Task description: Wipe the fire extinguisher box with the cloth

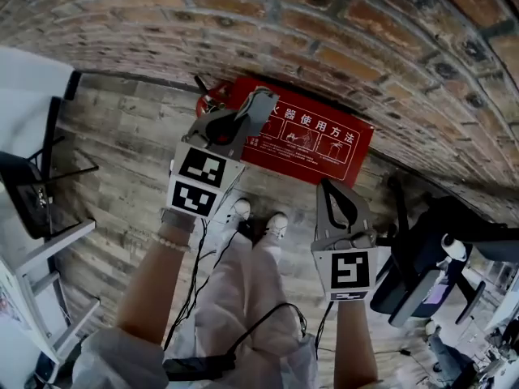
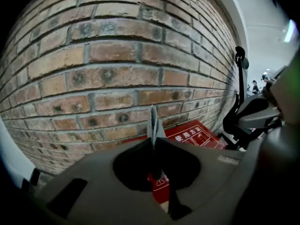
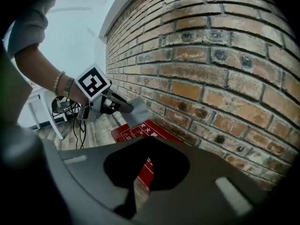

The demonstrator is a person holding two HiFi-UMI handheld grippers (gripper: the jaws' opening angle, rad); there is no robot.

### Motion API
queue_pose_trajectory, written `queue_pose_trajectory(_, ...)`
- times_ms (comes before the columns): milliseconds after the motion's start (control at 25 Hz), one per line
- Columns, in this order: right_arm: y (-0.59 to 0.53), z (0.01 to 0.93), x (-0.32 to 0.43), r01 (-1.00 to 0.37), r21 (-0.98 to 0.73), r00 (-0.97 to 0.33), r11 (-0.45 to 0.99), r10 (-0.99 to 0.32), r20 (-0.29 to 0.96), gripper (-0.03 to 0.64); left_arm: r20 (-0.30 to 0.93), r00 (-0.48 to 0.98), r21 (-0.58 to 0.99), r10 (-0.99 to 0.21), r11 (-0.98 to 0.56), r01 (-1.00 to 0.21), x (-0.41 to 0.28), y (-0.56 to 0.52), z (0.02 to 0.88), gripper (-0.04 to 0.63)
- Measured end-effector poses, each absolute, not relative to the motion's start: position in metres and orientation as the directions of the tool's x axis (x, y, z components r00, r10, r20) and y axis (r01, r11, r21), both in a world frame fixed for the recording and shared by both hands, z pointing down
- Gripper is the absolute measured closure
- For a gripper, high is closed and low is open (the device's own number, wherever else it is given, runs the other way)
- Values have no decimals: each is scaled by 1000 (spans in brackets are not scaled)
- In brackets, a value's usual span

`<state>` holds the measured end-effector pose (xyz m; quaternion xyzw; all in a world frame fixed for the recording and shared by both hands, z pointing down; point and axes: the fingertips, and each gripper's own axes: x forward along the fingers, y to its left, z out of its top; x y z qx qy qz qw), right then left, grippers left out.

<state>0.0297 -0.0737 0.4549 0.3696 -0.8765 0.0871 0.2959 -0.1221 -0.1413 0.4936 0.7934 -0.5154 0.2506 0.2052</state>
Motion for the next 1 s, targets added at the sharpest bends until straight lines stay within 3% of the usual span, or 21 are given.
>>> queue_pose_trajectory(680,-43,460,141,-818,67,-419,571,-672,610,606,582,582,238,-568,-566,-790,61,-92,501,583)
queue_pose_trajectory(1000,-37,468,175,-841,57,-395,538,-683,615,606,623,614,274,-484,-601,-751,125,-76,539,583)
